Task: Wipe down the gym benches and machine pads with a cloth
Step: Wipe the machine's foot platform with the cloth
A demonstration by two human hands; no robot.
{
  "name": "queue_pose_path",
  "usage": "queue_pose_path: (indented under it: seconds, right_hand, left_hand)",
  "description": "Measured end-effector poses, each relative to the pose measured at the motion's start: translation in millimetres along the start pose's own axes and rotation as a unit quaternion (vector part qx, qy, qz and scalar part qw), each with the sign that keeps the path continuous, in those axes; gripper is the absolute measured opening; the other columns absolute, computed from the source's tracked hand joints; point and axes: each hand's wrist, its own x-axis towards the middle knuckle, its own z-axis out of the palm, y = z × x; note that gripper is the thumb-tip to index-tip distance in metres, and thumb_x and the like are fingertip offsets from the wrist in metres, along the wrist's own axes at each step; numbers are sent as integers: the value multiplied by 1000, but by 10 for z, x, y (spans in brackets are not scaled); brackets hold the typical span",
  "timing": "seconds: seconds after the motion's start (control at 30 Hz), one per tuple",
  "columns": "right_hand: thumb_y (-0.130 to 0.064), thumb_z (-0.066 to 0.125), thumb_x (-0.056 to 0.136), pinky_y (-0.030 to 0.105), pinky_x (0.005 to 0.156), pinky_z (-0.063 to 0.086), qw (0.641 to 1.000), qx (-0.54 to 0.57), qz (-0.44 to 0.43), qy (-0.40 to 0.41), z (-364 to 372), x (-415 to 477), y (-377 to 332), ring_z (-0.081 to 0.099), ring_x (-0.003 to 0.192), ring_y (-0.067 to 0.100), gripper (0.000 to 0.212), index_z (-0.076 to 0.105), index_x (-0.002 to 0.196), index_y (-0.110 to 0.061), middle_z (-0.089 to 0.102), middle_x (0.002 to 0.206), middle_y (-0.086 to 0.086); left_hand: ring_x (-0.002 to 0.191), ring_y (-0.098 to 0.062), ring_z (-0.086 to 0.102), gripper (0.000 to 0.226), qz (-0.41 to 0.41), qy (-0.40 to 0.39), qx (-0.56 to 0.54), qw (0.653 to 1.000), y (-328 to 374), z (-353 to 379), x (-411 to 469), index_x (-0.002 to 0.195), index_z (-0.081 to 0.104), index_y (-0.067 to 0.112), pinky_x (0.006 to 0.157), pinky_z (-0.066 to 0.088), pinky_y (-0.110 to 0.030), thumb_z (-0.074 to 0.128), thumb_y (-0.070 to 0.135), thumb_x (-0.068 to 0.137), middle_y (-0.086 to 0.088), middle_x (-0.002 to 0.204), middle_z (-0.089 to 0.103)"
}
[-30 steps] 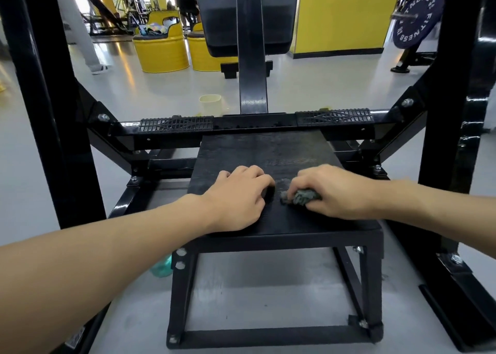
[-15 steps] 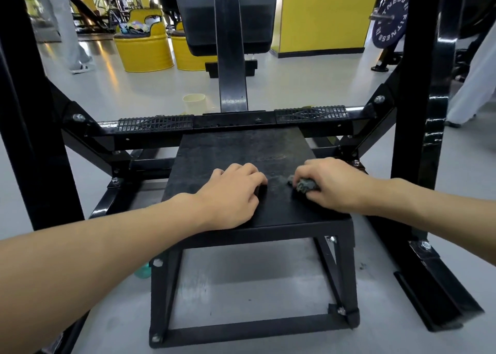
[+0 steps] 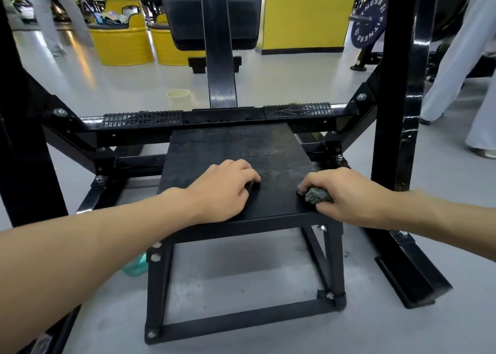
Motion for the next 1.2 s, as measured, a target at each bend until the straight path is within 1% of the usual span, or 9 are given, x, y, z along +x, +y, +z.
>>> queue_pose_path:
  seconds: [0.27,0.4,0.63,0.8,0.9,1.0,1.13,1.17,1.2]
  right_hand:
    - [-23,61,84,40,90,47,998,-47,-30,-11,129,268,-482,59,102,25,29,57,112,-29,62,108,-4]
    - [-22,59,85,38,88,47,997,-41,-61,-21,204,440,-887,58,100,24,27,56,111,-28,61,107,-3]
    - [-21,56,89,41,86,47,990,-29,-140,-20,362,782,-1645,56,94,27,24,54,113,-20,58,104,3]
    - [-16,57,85,43,77,49,980,-1,-197,-7,457,951,-2028,58,89,33,19,56,104,-15,57,99,6]
    - [-14,58,85,43,76,50,973,33,-228,-16,427,1044,-2096,58,91,32,18,58,102,-17,58,100,4]
    - [-14,60,85,42,80,49,978,49,-204,-3,259,1245,-1890,58,92,27,24,60,108,-22,58,100,1]
    - [-15,56,86,38,76,44,988,24,-107,109,132,1733,-1562,57,95,31,26,58,111,-23,50,103,1]
    - [-19,57,87,38,78,43,990,10,-87,108,115,1857,-1508,56,100,33,30,56,117,-23,47,109,3]
    - [-27,60,88,40,84,42,995,-5,-71,76,115,1986,-1456,53,107,35,39,51,126,-24,44,117,6]
  left_hand:
    - [121,-17,44,40,-34,28,11,999,-451,-126,-313,121,64,29,101,36,-38,40,10,94,10,133,51]
    - [121,-18,44,44,-62,26,14,998,-692,-194,-538,122,63,31,101,37,-40,40,7,93,10,133,52]
    - [120,-21,46,42,-99,30,15,995,-974,-298,-851,123,62,26,102,40,-43,42,8,91,7,134,51]
    - [115,-18,54,46,-100,25,-87,991,-1061,-320,-951,121,62,16,100,43,-34,48,-3,82,2,126,55]
    - [108,-17,58,45,-113,44,-131,984,-1106,-328,-940,116,64,17,96,47,-36,50,-5,79,4,117,60]
    - [108,-19,60,45,-146,80,-156,974,-1167,-313,-878,117,63,19,94,48,-34,42,-7,86,2,117,64]
    - [116,-12,55,52,-189,83,-194,959,-1198,-261,-709,137,50,23,94,47,-26,36,-1,94,7,131,56]
    - [120,-12,54,51,-192,90,-203,956,-1200,-252,-655,139,49,23,98,45,-26,37,0,94,6,133,55]
    - [123,-13,52,50,-196,100,-209,953,-1212,-239,-597,140,47,22,102,43,-27,38,1,95,5,135,55]
